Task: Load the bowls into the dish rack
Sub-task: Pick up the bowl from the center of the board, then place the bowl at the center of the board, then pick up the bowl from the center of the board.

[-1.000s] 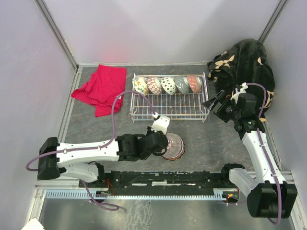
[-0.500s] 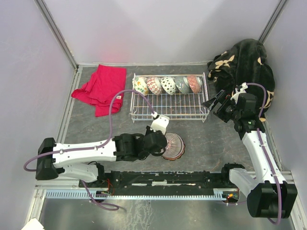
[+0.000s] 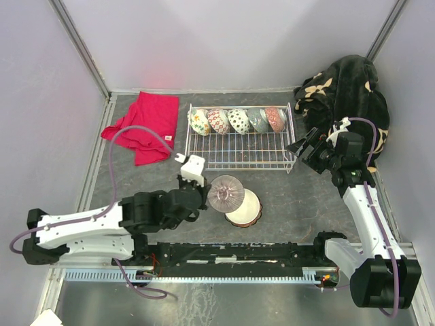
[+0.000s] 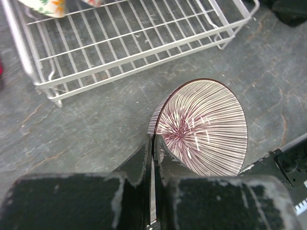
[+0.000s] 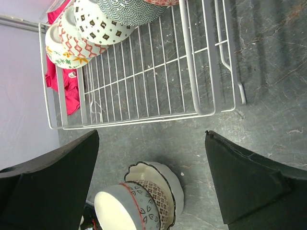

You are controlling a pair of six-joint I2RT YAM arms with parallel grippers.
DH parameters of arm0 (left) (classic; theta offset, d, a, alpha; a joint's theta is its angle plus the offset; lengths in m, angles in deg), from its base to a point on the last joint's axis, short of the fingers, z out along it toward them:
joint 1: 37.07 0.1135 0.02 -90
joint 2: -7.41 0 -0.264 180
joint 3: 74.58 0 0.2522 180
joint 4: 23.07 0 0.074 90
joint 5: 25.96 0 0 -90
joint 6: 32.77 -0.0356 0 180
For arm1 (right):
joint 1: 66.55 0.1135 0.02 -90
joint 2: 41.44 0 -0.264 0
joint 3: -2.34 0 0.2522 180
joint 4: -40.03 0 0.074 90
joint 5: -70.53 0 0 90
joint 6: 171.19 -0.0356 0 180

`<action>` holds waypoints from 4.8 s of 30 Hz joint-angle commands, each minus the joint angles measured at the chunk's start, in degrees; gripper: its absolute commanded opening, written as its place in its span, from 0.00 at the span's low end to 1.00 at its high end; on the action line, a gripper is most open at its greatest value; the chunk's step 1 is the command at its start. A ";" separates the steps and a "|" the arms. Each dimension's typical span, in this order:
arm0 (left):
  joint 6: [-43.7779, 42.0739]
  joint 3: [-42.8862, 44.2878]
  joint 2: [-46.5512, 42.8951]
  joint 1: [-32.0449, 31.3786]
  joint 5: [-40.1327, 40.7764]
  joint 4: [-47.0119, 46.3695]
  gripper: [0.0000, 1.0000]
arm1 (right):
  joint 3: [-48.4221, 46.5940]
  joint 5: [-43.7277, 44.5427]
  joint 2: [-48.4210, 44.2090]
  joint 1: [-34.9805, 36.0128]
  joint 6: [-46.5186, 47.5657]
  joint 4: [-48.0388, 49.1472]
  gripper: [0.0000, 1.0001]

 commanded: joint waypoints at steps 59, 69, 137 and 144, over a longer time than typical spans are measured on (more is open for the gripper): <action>20.97 -16.75 4.13 -0.73 4.16 2.79 0.55 | 0.07 -3.92 2.41 0.36 -1.23 4.80 0.99; 16.92 -13.59 10.94 -6.12 4.20 0.25 0.56 | -0.03 -4.10 2.37 0.32 -1.15 4.63 0.99; 15.39 -7.75 25.50 -4.01 3.21 -0.22 0.21 | -0.07 -4.40 2.37 0.32 -1.05 4.72 0.99; 15.17 -6.91 26.37 -4.01 3.32 -0.16 0.22 | -0.04 -4.55 2.39 0.29 -1.13 4.79 0.99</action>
